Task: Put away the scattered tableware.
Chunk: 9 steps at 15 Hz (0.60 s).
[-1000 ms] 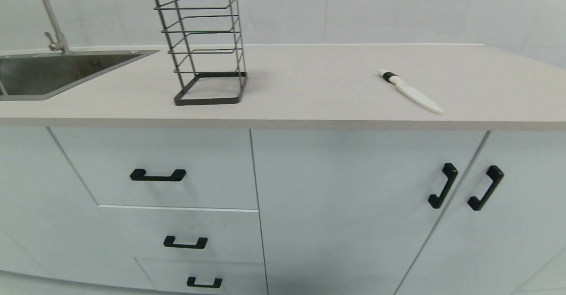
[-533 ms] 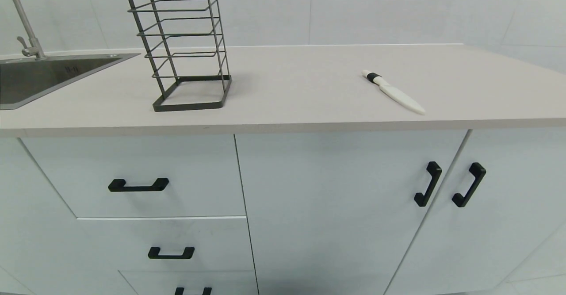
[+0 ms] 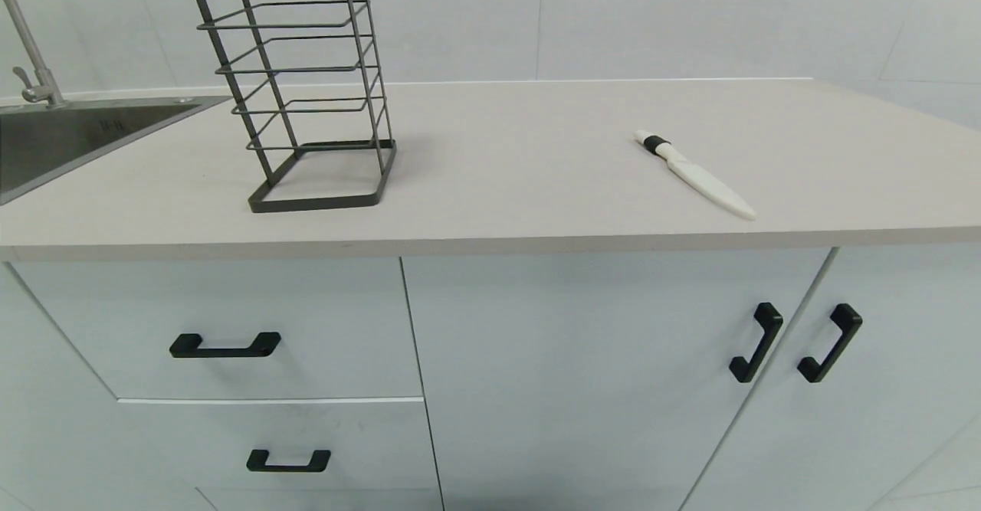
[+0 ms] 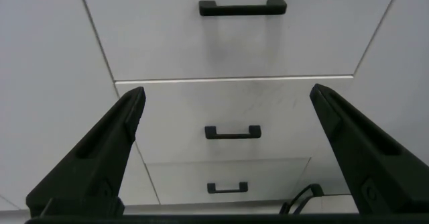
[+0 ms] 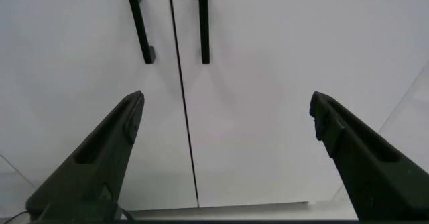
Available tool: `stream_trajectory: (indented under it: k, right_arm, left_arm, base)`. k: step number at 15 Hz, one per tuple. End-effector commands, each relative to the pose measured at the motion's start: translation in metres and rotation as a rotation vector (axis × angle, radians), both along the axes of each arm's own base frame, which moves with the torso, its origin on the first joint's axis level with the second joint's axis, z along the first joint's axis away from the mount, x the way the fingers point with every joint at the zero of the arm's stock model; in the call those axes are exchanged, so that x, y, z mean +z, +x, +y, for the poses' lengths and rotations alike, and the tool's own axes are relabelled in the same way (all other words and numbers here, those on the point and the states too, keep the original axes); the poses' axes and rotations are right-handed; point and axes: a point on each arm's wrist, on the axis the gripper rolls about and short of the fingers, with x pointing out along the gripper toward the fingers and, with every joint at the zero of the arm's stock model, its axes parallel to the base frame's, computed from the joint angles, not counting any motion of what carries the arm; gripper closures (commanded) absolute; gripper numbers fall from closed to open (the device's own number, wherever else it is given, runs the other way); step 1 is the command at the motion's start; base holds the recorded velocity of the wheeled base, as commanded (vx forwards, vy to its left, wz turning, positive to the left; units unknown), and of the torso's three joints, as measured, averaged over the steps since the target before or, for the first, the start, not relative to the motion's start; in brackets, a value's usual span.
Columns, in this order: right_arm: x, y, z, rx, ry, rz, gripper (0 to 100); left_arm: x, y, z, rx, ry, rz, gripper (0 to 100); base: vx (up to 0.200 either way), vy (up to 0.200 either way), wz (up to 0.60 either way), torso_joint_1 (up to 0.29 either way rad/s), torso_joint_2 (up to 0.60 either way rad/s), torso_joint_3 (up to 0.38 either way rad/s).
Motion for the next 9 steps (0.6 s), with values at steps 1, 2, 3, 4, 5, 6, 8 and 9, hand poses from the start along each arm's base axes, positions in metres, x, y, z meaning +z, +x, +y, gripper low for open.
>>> stream_trajectory:
  k: [1, 2, 3, 4, 5, 6, 8, 9]
  right_arm:
    - [0.0000, 0.0001, 0.0000, 0.001, 0.000, 0.001, 0]
    - [0.0000, 0.0001, 0.0000, 0.000, 0.000, 0.001, 0]
    - [0.0000, 0.0001, 0.0000, 0.000, 0.000, 0.001, 0]
    - [0.0000, 0.0001, 0.0000, 0.000, 0.000, 0.001, 0]
    - [0.0000, 0.0001, 0.0000, 0.000, 0.000, 0.001, 0]
    - [0.0000, 0.0001, 0.0000, 0.000, 0.000, 0.001, 0]
    - [0.0000, 0.0001, 0.0000, 0.000, 0.000, 0.001, 0]
    - [0.0000, 0.0001, 0.0000, 0.000, 0.000, 0.001, 0]
  left_arm:
    - [0.0001, 0.0001, 0.0000, -0.001, 0.000, 0.001, 0]
    - [0.0001, 0.0001, 0.0000, 0.001, 0.000, 0.001, 0]
    - [0.0001, 0.0001, 0.0000, 0.001, 0.001, 0.001, 0]
    - [0.0001, 0.0001, 0.0000, 0.001, 0.001, 0.001, 0]
    - [0.0001, 0.0001, 0.0000, 0.001, 0.001, 0.001, 0]
    - [0.0001, 0.0001, 0.0000, 0.001, 0.001, 0.001, 0]
    - [0.0001, 0.0001, 0.0001, 0.003, 0.001, 0.001, 0]
    - [0.0001, 0.0001, 0.0001, 0.003, 0.001, 0.001, 0]
  base:
    - [0.000, 0.000, 0.00, 0.212, -0.05, -0.100]
    - [0.000, 0.000, 0.00, 0.251, -0.02, -0.119]
    - [0.000, 0.000, 0.00, 0.251, -0.16, -0.198]
    - [0.000, 0.000, 0.00, 0.261, -0.33, -0.222]
    - [0.000, 0.000, 0.00, 0.251, -0.56, -0.276]
    - [0.000, 0.000, 0.00, 0.183, -0.74, -0.203]
    - [0.000, 0.000, 0.00, 0.171, -0.61, -0.176]
    - [0.000, 0.000, 0.00, 0.232, -0.51, -0.212]
